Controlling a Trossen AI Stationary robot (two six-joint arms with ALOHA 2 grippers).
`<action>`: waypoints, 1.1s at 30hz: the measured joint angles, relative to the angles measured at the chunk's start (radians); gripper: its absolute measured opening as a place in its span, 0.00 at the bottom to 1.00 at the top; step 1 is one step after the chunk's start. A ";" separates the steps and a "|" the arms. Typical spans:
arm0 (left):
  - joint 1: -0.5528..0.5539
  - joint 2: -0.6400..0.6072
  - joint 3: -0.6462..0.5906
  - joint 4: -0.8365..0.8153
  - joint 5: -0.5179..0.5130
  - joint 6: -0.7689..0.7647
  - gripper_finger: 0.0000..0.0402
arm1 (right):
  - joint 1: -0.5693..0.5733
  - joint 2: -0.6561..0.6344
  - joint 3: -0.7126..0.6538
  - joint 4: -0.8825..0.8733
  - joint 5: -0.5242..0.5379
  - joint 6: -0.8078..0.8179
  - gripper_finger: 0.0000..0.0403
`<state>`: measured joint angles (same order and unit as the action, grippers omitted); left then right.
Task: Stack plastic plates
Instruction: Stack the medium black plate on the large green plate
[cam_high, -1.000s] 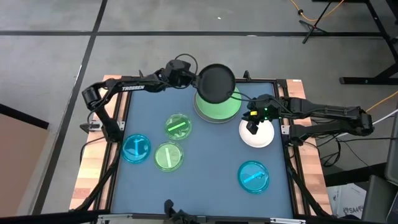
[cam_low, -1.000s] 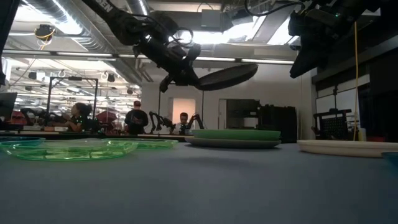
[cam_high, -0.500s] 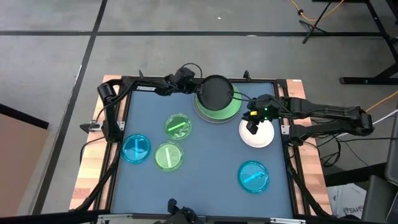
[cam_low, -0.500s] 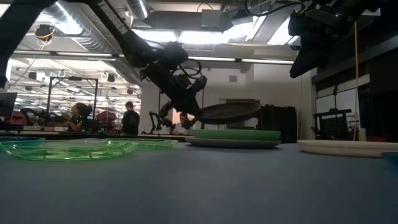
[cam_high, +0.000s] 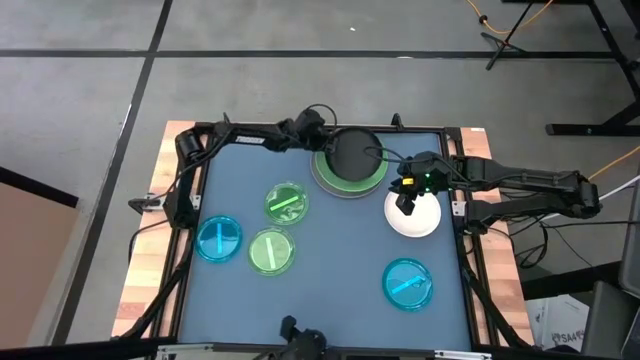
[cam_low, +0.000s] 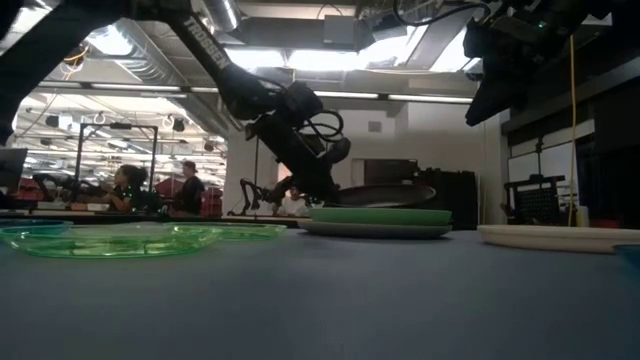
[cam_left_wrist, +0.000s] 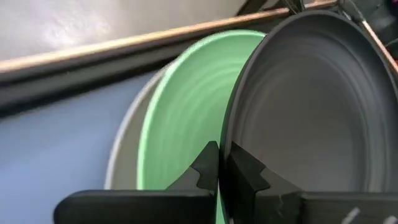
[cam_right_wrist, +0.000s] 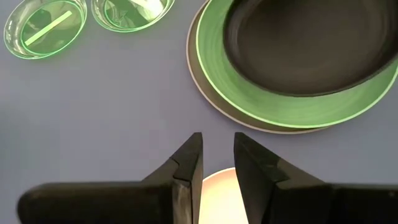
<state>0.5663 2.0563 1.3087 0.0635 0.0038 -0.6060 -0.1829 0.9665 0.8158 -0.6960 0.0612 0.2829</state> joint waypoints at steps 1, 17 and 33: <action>0.000 -0.001 0.001 -0.013 -0.003 0.008 0.02 | 0.000 0.000 0.000 0.000 0.000 0.000 0.20; 0.000 0.000 0.000 -0.074 -0.003 0.013 0.02 | 0.000 0.000 0.000 0.000 0.003 0.000 0.20; -0.003 0.000 0.000 -0.066 -0.002 0.013 0.14 | 0.000 0.000 0.000 0.000 0.003 0.000 0.20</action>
<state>0.5632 2.0560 1.3090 -0.0022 0.0018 -0.5930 -0.1832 0.9665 0.8154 -0.6964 0.0639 0.2829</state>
